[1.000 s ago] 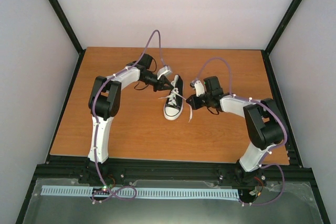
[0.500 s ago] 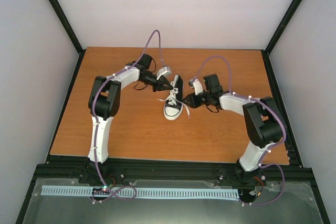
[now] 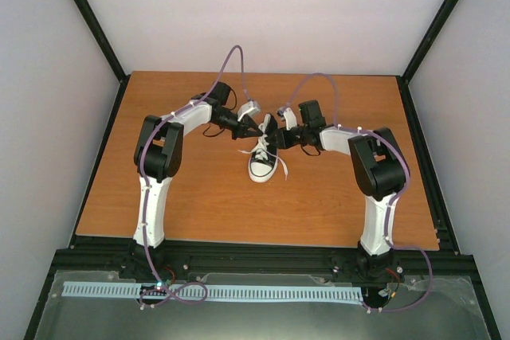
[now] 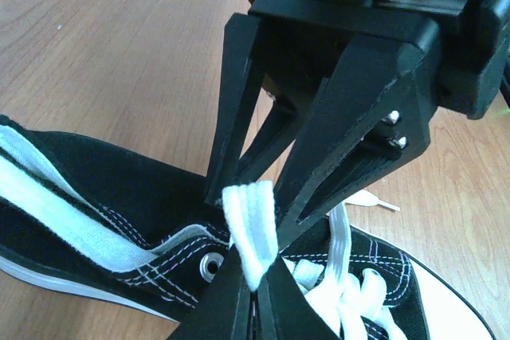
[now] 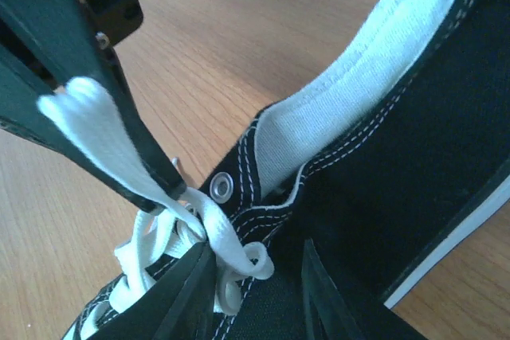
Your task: Tie the shoes
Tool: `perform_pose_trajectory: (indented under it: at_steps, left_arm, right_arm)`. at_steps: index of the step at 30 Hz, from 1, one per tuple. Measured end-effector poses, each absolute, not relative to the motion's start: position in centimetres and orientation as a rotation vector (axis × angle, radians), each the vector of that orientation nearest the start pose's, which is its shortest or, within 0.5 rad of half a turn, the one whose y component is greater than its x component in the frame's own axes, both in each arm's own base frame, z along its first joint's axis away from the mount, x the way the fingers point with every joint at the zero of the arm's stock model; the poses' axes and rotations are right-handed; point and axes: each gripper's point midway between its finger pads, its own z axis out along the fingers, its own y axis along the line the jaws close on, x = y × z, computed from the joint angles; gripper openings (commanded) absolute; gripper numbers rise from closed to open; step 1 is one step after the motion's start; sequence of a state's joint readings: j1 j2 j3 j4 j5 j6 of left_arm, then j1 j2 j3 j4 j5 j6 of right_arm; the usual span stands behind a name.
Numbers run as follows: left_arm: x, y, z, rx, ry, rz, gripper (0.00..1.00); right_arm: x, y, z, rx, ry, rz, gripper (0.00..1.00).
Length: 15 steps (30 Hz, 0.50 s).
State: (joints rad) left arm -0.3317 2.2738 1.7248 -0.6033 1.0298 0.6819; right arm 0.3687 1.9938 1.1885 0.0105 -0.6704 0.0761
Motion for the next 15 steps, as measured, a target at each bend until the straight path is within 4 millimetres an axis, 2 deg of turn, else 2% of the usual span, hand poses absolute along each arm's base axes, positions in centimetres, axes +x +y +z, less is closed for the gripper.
perform_pose_trajectory:
  at_steps: [3,5,7,11,13,15]
  left_arm:
    - [42.18,-30.11,8.97,1.361,1.880,-1.198,0.01]
    - [42.15,-30.08,8.94,1.364,1.878,-1.197,0.01]
    - [42.09,-30.04,8.92,1.374,1.870,-1.193,0.03]
    - [41.52,-29.80,8.85,1.429,1.843,-1.179,0.13]
    - [41.44,-29.70,9.11,1.468,1.816,-1.158,0.22]
    - [41.47,-29.60,9.64,1.511,1.780,-1.131,0.35]
  right_arm:
    - [41.44,27.60,6.45,-0.664,2.286,1.025,0.12]
    - [41.37,27.80,6.70,-0.669,2.276,1.045,0.07]
    - [41.30,27.94,6.87,-0.671,2.270,1.060,0.05]
    - [41.15,28.02,6.92,-0.681,2.264,1.069,0.04]
    - [41.09,27.99,7.02,-0.687,2.260,1.066,0.04]
    - [40.90,27.93,7.24,-0.699,2.252,1.060,0.04]
